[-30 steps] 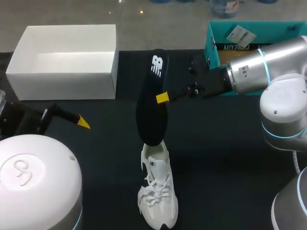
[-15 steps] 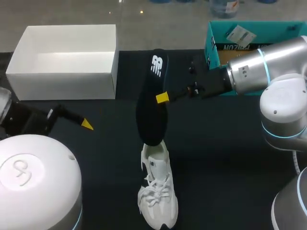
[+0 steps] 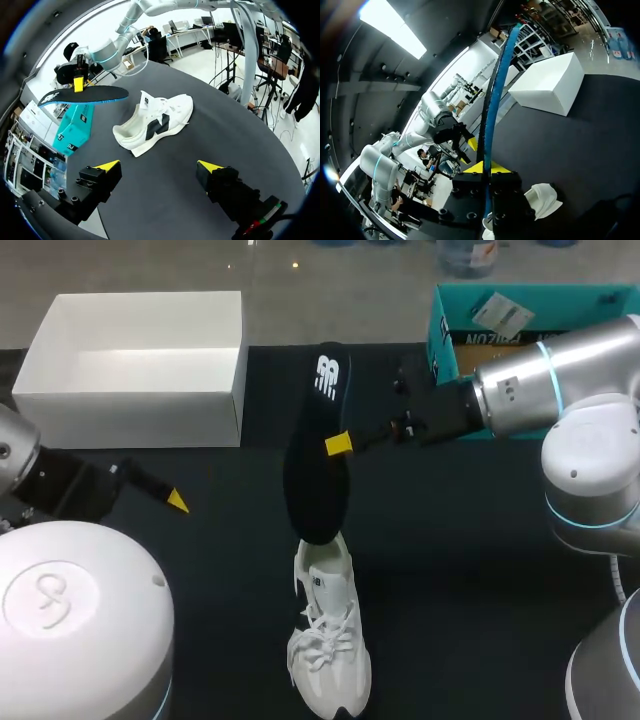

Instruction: Take the shoe out of the shoebox, open the shoe tongue, remove and reinsert the insole, then place the shoe into the shoebox

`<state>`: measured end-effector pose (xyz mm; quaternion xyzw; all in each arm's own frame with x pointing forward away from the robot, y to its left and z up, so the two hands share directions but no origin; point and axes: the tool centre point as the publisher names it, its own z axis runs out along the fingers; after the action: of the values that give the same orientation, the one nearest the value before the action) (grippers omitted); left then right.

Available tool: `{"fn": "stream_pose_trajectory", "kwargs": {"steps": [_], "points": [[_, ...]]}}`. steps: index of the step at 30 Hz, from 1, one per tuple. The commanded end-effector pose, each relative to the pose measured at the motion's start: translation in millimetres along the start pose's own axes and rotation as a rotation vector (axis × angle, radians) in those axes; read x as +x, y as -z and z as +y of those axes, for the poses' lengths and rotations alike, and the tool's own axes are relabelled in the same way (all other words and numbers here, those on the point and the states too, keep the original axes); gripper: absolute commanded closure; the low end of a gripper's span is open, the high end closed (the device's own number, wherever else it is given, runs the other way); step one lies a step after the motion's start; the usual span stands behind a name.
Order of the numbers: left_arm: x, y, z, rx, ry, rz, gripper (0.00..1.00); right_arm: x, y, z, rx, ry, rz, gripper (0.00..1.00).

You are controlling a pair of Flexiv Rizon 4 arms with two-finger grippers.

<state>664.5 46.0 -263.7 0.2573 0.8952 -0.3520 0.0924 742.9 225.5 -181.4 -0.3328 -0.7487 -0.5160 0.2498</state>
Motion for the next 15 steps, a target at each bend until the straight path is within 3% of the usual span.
{"fn": "stream_pose_trajectory", "kwargs": {"steps": [1, 9, 15], "points": [[3.5, -5.4, 9.4, 0.000, 0.025, 0.015, 0.00, 0.0, -1.2, -0.7, -0.002, 0.000, -0.001, 1.00], [13.1, -6.9, 17.9, -0.064, 0.095, 0.054, 0.00, 0.0, -1.2, -0.7, -0.002, 0.000, -0.001, 1.00], [13.1, -6.9, 17.9, -0.064, 0.095, 0.054, 0.00, 0.0, -1.2, -0.7, -0.002, 0.000, -0.001, 1.00]]}}
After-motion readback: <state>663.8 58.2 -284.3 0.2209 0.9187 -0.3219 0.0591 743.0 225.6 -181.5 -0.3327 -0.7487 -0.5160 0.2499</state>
